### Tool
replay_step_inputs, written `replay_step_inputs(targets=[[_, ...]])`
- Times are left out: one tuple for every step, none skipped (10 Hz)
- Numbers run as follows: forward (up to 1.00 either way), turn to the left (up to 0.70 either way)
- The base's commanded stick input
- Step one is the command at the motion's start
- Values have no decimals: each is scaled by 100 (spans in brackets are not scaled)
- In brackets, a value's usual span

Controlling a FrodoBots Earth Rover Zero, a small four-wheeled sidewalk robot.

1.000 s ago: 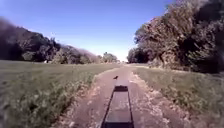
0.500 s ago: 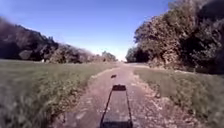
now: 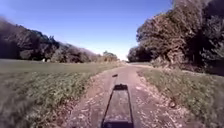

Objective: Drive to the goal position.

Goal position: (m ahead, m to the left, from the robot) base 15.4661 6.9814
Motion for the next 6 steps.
replay_step_inputs(targets=[[85,0],[85,0],[85,0],[85,0],[85,0],[85,0]])
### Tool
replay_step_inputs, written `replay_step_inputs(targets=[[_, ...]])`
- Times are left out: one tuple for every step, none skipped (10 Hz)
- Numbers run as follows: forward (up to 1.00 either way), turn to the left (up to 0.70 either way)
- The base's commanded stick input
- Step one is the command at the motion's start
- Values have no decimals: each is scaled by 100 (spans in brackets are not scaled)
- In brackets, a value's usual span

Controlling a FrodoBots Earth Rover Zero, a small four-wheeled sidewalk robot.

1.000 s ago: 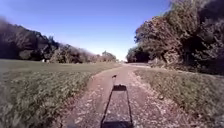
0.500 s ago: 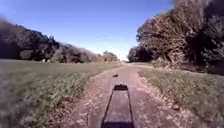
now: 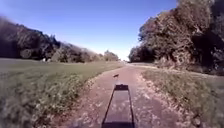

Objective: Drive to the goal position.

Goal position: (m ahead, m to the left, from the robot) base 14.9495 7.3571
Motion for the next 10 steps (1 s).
replay_step_inputs(targets=[[85,0],[85,0],[85,0],[85,0],[85,0],[85,-21],[85,-34],[85,-34],[85,-34],[85,-34]])
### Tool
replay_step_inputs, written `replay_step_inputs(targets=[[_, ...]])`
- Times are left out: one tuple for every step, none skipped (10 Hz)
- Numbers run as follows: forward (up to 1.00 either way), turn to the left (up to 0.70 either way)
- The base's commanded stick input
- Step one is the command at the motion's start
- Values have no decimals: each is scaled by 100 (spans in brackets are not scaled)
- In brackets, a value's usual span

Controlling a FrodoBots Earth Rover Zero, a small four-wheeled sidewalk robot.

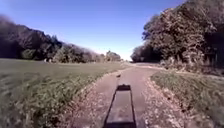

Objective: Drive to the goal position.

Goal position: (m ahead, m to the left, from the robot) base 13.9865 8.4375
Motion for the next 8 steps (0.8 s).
replay_step_inputs(targets=[[85,-34],[85,-34],[85,0],[83,0],[79,0],[75,0],[81,0],[83,0]])
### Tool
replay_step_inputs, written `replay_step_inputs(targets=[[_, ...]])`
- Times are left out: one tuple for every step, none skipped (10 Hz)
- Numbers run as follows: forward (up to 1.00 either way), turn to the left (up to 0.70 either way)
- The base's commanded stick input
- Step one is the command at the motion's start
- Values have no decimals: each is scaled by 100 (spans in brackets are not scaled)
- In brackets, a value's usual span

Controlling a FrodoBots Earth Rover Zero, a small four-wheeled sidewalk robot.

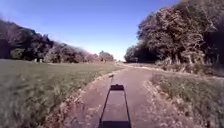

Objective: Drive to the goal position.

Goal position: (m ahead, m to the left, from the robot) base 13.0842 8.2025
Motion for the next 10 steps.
replay_step_inputs(targets=[[83,0],[83,0],[83,0],[83,0],[83,0],[82,0],[83,0],[83,0],[83,0],[84,0]])
